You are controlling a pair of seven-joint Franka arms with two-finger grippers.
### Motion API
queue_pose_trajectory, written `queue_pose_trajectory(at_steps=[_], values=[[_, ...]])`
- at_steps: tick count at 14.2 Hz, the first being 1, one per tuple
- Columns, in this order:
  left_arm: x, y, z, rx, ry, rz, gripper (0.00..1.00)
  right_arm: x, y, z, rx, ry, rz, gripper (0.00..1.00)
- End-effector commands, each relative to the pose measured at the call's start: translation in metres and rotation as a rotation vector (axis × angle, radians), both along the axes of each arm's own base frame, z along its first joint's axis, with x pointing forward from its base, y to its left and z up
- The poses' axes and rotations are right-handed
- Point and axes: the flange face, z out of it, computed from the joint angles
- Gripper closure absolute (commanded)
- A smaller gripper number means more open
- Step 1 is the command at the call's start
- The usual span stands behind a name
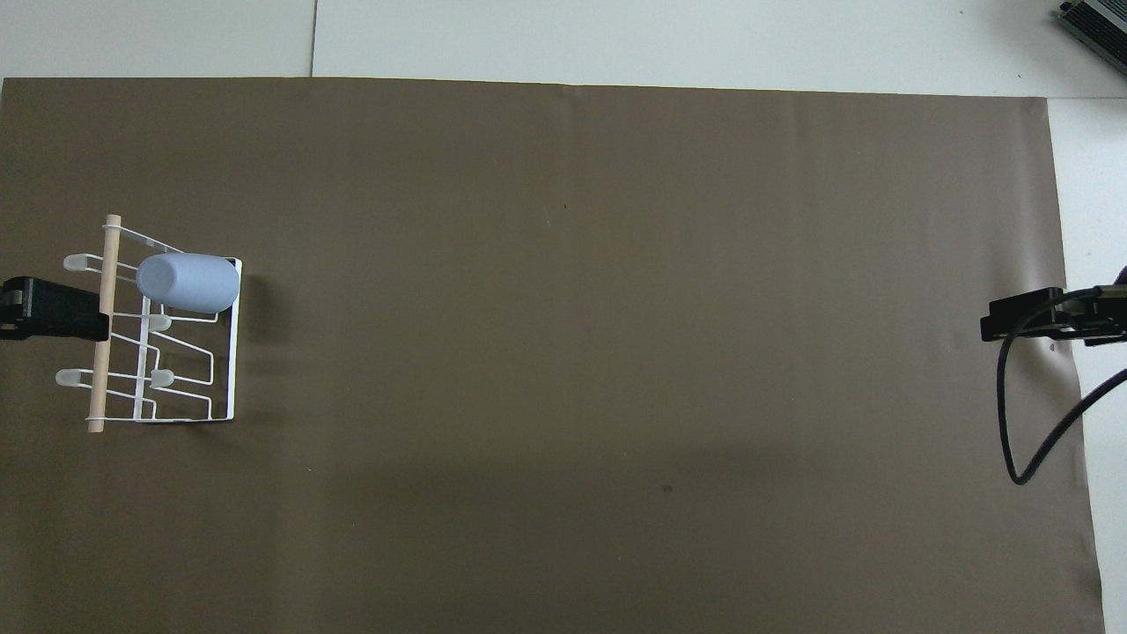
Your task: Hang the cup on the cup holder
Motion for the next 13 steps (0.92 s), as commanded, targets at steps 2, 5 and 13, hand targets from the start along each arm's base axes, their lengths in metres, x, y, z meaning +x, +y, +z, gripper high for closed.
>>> queue_pose_trajectory(at_steps=[2,5,13], values=[[-0.005,0.006,0.006,-0.015,0.014,-0.017,0.00,-0.008,0.001,-0.001,-0.035,-0.018,-0.015,0.00],[-0.005,0.014,0.006,-0.020,0.018,-0.030,0.00,-0.009,0.000,-0.002,-0.034,-0.016,-0.017,0.00],[-0.006,0.030,0.008,-0.032,-0.001,-0.083,0.00,-0.010,-0.001,-0.003,-0.034,-0.013,-0.017,0.00]])
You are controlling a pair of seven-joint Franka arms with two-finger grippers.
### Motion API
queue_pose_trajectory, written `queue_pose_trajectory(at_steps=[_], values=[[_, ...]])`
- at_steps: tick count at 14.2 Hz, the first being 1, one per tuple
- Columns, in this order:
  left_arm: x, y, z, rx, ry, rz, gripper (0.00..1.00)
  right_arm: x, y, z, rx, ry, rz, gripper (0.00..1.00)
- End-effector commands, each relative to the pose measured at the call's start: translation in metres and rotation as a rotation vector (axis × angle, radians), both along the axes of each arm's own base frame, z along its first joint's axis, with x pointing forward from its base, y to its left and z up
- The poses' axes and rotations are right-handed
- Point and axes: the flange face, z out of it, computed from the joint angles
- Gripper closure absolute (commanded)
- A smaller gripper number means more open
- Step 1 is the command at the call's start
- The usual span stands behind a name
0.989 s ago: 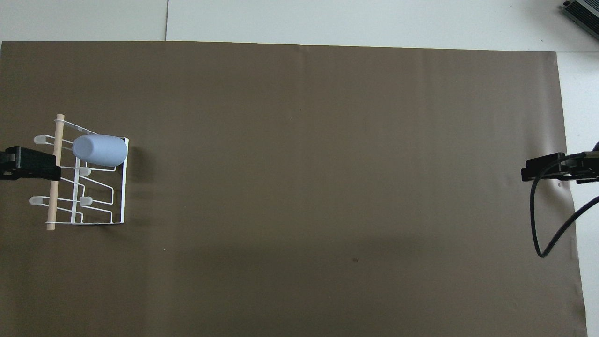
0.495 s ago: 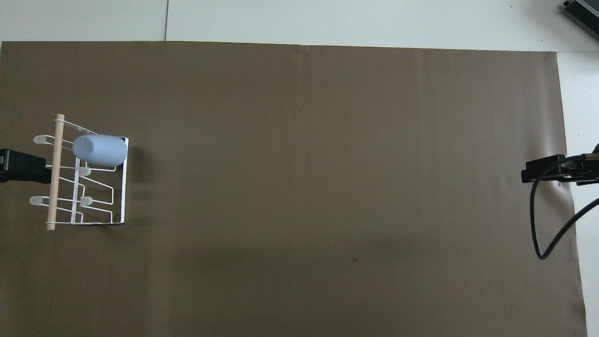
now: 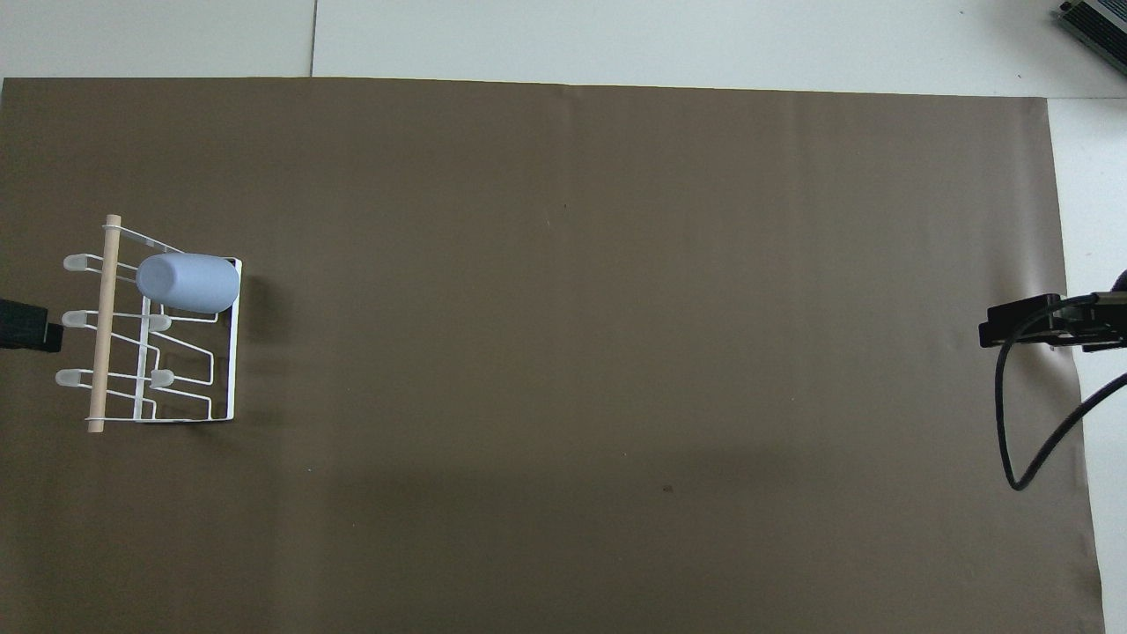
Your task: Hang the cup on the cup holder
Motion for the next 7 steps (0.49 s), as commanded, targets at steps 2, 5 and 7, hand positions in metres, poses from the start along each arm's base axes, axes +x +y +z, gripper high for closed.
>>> queue_pose_trajectory(at_steps=[2,5,7], values=[[0.003,0.001,0.000,-0.029,0.004,0.001,0.00,-0.007,-0.003,0.000,-0.035,-0.020,-0.019,0.00],[0.015,0.004,-0.003,-0.049,0.022,0.015,0.00,-0.007,-0.004,0.000,-0.033,-0.020,-0.008,0.00],[0.021,0.001,-0.004,-0.046,0.033,0.010,0.00,-0.007,-0.005,0.000,-0.033,-0.020,-0.008,0.00]])
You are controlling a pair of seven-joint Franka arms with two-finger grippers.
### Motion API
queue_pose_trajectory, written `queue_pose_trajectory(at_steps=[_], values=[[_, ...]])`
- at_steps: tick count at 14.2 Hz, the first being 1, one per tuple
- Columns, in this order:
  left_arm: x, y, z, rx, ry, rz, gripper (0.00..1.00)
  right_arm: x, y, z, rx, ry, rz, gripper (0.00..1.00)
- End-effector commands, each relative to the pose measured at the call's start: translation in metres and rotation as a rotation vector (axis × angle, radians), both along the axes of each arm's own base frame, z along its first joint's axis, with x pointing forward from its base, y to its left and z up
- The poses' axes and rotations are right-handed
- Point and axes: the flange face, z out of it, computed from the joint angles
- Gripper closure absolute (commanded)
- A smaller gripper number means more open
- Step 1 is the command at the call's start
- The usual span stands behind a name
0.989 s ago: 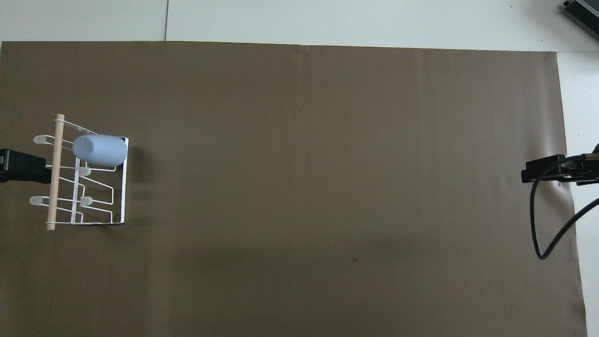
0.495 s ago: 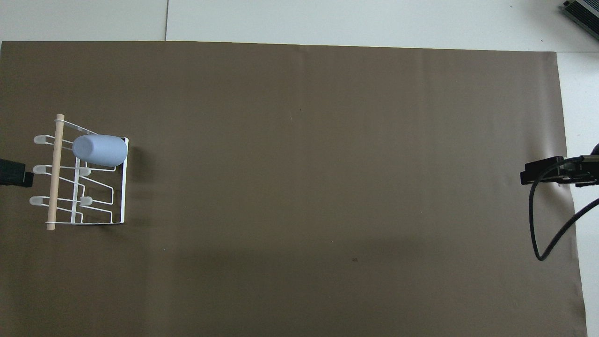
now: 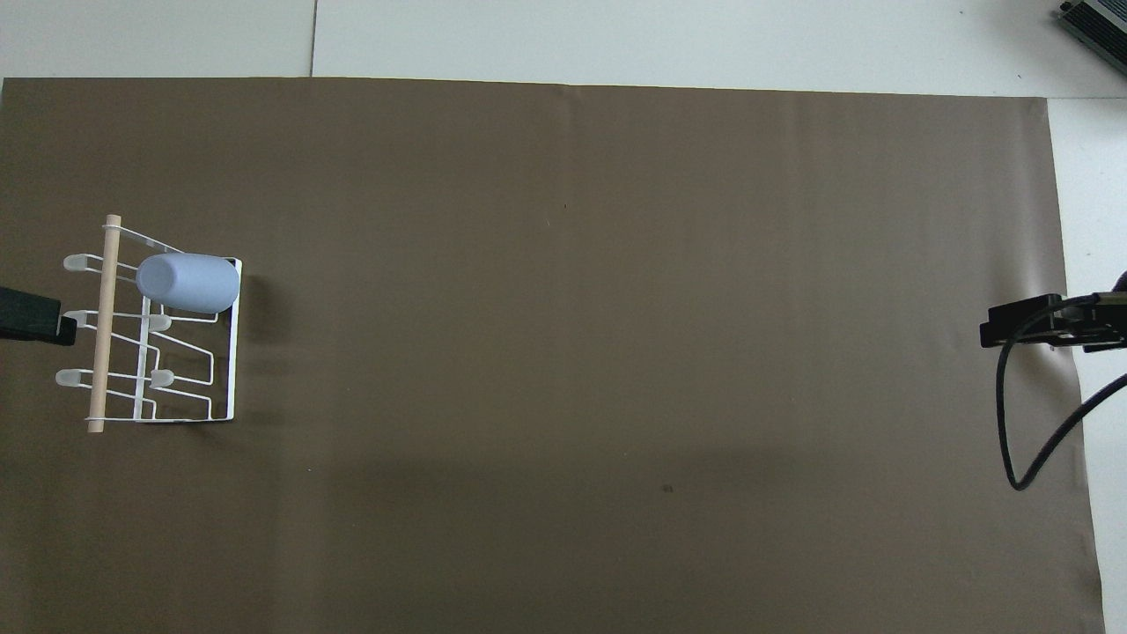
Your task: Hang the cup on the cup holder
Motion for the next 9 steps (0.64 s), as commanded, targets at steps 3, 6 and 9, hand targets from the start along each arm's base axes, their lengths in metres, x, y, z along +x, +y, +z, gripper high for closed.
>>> queue_pose_trajectory(at_steps=[3,6,9], values=[[0.0156,0.0008,0.0041,-0.009,0.028,0.005,0.00,-0.0073,-0.0034,-0.0016,-0.033,-0.015,-0.006,0.00],[0.0176,0.0002,0.0075,-0.005,0.029,0.003,0.00,-0.0107,-0.0073,-0.0041,-0.031,-0.010,0.005,0.00],[0.0170,-0.0021,0.0083,0.003,0.028,0.000,0.00,-0.0105,-0.0049,-0.0041,-0.032,-0.010,0.008,0.00]])
